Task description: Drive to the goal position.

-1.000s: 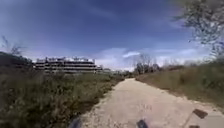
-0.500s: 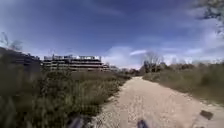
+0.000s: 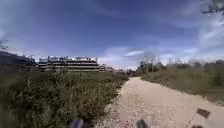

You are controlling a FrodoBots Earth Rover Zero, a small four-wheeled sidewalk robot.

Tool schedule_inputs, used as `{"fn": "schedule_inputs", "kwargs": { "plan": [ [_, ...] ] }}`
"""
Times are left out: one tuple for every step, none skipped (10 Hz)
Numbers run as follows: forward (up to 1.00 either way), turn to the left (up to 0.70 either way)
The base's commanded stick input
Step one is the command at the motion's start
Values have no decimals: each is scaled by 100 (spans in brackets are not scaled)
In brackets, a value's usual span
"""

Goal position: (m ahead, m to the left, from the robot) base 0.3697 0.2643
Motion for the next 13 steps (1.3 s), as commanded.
{"fn": "schedule_inputs", "kwargs": {
  "plan": [
    [-35,0],
    [-41,0],
    [-47,0],
    [-14,0],
    [-8,0],
    [-100,-10],
    [-100,-22],
    [-100,-4],
    [-74,0],
    [-38,0],
    [0,0],
    [0,0],
    [0,0]
  ]
}}
